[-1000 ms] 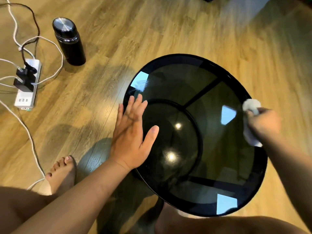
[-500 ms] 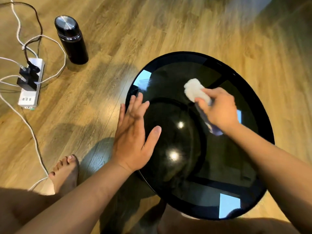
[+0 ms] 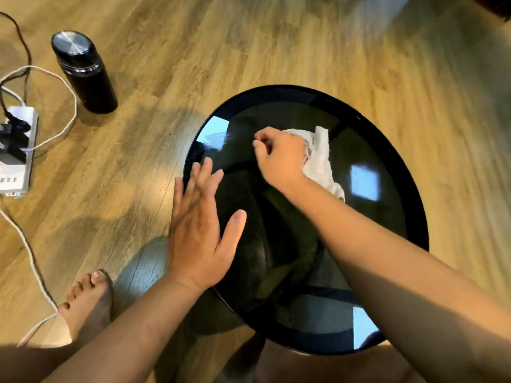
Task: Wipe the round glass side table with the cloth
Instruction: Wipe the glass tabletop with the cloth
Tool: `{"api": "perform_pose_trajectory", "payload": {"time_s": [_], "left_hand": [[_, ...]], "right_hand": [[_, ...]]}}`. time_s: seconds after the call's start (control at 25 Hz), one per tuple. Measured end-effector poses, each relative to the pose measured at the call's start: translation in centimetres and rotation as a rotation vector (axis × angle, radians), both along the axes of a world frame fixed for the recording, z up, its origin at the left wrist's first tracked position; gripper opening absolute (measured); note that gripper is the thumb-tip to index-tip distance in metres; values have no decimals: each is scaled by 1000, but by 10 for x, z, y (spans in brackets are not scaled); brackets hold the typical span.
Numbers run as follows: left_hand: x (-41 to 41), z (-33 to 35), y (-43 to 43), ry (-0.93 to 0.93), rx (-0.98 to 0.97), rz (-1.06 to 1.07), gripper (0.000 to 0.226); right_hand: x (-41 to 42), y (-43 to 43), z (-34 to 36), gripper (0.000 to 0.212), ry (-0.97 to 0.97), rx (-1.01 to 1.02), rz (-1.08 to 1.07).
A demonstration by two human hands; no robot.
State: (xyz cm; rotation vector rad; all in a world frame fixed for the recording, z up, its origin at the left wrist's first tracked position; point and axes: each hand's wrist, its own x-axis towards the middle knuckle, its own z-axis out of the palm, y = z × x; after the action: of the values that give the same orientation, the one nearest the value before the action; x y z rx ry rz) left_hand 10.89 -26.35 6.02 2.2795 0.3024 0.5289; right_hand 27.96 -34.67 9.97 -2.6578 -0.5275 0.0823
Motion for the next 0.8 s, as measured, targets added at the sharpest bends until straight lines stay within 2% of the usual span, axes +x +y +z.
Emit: {"api": "perform_pose_trajectory", "payload": {"time_s": [0.08,0.12,0.2,0.28,0.32,0.48,0.56,0.64,0.72,0.76,0.8], "left_hand": [[1,-2,1,-6,-17,6,61],[2,-2,2,-6,-14,6,61],[1,-1,1,-2,-7,5,60],[0,1,1,8,-2,9,60],[-1,1,1,16,-7,6,61],[1,-1,1,-1,-21,18,61],[1,0,2,-3,-21,22,62],[0,1,0,2,-29,3,62],[0,2,0,-1,-28,-10,62],[0,1,0,-2,-29,-12,62],[0,0,1,-4,-29,-11,61]], "right_hand": [[-9,4,11,19,-9,139,83],[-11,-9,17,20,-84,155,114],[-8,-52,20,32,-252,-11,108],[-10,-87,9,46,-190,-267,32],[-11,-98,-1,48,-126,-295,-25],[12,-80,-9,39,-110,-81,-239],[12,-38,-10,32,-118,-30,-90],[-7,12,-16,27,-119,73,246],[-17,46,-21,26,-200,116,498],[-4,51,-17,26,-232,74,541],[15,48,-12,29,-231,6,485]]}}
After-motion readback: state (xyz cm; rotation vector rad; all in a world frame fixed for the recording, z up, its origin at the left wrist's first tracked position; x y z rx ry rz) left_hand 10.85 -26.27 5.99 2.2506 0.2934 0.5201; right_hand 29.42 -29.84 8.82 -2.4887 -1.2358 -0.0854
